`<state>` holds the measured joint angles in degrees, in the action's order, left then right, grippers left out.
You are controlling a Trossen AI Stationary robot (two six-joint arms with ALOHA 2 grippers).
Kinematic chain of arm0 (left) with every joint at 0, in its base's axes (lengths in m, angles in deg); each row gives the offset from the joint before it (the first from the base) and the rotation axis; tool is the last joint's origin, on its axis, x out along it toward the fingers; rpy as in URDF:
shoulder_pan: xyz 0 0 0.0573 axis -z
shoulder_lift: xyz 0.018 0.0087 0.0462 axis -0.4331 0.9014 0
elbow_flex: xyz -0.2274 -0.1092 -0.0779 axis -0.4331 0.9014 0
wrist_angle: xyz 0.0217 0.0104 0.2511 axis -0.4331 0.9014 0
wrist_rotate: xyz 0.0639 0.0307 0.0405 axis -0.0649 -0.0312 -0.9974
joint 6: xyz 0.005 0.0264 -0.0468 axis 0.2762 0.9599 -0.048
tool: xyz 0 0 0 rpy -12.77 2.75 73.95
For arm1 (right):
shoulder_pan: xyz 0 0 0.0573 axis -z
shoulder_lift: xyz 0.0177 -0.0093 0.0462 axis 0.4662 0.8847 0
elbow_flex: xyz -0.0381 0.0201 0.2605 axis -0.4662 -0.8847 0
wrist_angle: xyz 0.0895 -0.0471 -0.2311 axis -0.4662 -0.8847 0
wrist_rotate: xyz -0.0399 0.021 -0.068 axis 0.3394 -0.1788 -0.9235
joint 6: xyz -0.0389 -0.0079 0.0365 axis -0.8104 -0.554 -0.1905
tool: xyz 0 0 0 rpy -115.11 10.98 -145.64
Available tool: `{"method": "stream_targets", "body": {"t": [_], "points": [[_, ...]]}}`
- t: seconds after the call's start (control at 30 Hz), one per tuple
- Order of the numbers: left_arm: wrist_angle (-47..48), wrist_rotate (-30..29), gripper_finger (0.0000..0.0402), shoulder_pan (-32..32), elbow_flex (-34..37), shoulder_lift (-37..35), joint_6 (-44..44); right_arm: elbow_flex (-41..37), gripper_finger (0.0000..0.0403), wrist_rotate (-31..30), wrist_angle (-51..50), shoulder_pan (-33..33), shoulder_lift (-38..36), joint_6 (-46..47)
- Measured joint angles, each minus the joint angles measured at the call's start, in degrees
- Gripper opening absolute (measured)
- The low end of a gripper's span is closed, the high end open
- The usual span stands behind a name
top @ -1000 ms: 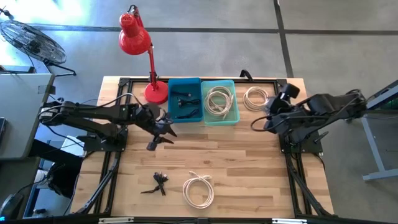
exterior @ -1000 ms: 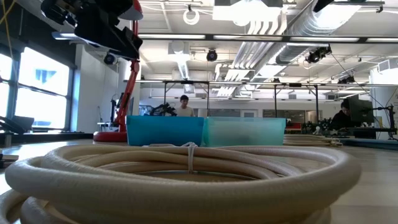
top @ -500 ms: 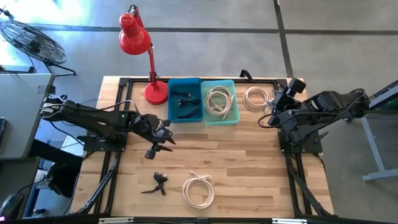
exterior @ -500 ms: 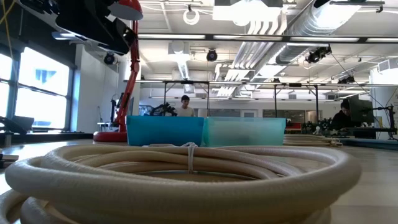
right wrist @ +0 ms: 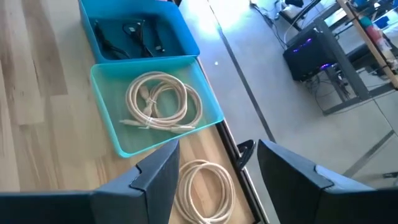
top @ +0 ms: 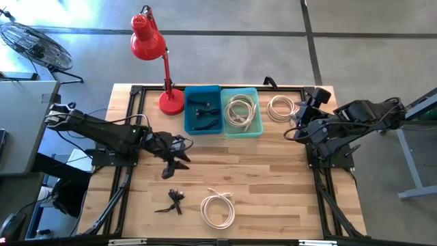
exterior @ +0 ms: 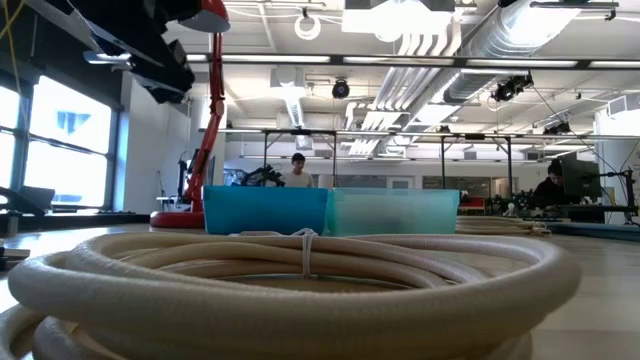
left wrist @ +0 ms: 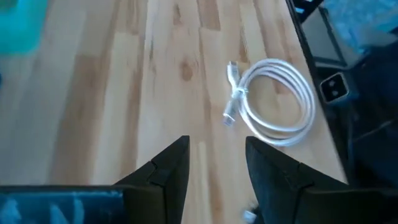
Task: Pick & Place USB Port
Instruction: Put the black USB cable into the blue bin
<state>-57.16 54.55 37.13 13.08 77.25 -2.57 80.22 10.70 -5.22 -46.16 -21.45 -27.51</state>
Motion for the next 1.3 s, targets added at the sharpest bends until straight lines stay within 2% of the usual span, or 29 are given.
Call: {"method": "stream_targets", "body": {"t": [0.27, 0.57, 0.63, 0.7, 0.8, 0.93, 1.03, 1.2, 1.3], "points": [[4.05, 0.03, 0.0154, 9.54, 0.00, 0.00, -14.69, 0.00, 0.0209, 0.48, 0.07, 0.00, 0.00, 0.42], [5.33, -10.68, 0.0154, 20.82, -0.02, 3.00, -35.29, 0.00, 0.0209, 0.48, 0.07, 0.00, 0.02, 1.90], [5.21, -11.52, 0.0154, 22.11, -0.02, 4.06, -41.32, 0.00, 0.0209, 0.46, 0.07, 0.00, 0.02, 1.90], [5.01, -10.44, 0.0154, 23.23, -0.02, 5.40, -43.80, 0.00, 0.0208, 0.48, 0.07, 0.00, 0.02, 1.90], [4.10, -6.00, 0.0154, 24.79, -0.02, 7.88, -39.92, 0.00, 0.0209, 0.46, 0.07, 0.00, 0.02, 1.80], [2.08, -2.16, 0.0154, 26.65, -0.02, 11.70, -26.40, 0.00, 0.0209, 0.45, 0.10, 0.00, 0.02, 1.63], [1.94, -1.10, 0.0154, 26.87, 0.00, 14.06, -18.86, 0.00, 0.0209, 0.46, 0.13, 0.00, 0.02, 1.57], [1.14, -0.88, 0.0154, 26.79, -0.02, 16.15, -15.53, 0.00, 0.0209, 0.46, 0.57, 0.00, 0.02, 1.63], [-0.59, 0.89, 0.0154, 26.81, -0.02, 17.00, -6.80, 0.00, 0.0208, 0.44, 0.65, 0.00, 0.02, 1.85]]}}
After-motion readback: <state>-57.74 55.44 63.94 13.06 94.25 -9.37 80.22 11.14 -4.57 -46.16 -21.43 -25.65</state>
